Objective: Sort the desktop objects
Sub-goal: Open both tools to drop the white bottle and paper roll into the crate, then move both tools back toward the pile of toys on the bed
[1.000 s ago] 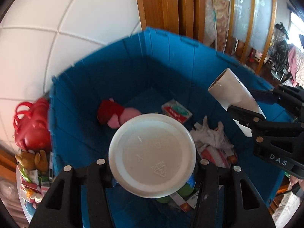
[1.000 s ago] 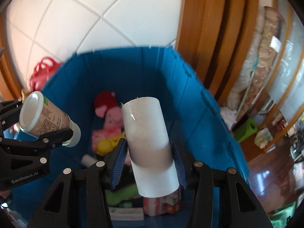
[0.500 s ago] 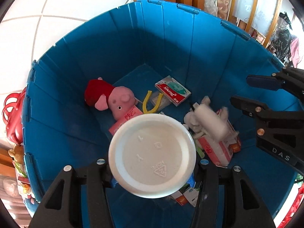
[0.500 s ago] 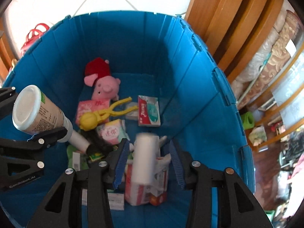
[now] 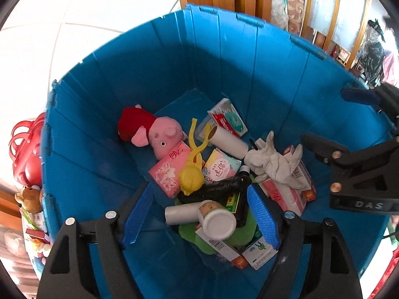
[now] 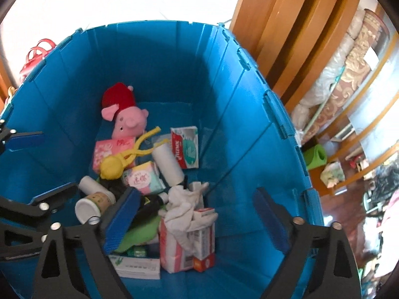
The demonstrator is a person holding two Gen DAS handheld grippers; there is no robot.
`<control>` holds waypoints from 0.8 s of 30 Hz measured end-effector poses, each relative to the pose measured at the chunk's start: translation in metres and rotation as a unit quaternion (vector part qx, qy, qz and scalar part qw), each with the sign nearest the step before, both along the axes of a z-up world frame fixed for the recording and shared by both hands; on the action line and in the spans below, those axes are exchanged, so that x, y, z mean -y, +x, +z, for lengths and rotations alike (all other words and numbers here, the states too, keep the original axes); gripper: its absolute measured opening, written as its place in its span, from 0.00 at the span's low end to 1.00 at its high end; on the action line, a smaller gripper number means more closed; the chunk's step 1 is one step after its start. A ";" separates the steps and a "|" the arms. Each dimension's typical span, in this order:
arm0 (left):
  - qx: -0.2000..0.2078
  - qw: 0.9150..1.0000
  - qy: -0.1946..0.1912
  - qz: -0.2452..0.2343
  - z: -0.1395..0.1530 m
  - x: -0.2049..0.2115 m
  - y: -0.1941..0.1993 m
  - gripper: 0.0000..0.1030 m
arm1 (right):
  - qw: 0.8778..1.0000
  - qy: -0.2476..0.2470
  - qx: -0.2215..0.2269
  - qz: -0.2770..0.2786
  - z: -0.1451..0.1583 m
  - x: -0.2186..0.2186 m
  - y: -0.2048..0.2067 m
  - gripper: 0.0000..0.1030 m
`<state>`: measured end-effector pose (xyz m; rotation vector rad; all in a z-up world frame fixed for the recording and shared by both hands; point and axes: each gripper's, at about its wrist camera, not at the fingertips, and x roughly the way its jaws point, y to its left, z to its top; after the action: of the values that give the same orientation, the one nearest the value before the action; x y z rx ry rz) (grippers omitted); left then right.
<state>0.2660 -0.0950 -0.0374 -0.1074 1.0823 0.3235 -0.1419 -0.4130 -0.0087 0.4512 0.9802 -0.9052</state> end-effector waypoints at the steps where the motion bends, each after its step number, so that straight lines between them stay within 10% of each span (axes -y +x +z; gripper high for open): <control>1: 0.005 1.000 0.003 0.001 0.004 -0.001 -0.003 0.75 | 1.000 -0.003 0.002 0.000 0.001 0.000 0.000 0.95; 11: 0.106 0.994 0.017 0.023 0.062 -0.013 -0.067 0.75 | 0.996 -0.028 0.079 0.002 0.045 -0.036 -0.004 1.00; 24: 0.257 0.958 0.076 0.105 0.082 -0.071 -0.215 0.80 | 0.961 -0.063 0.258 0.074 0.115 -0.157 0.054 1.00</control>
<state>0.0511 -0.0242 0.0444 -0.1595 0.5278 0.5352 -0.0880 -0.2560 0.1061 0.4674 0.4678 -0.6615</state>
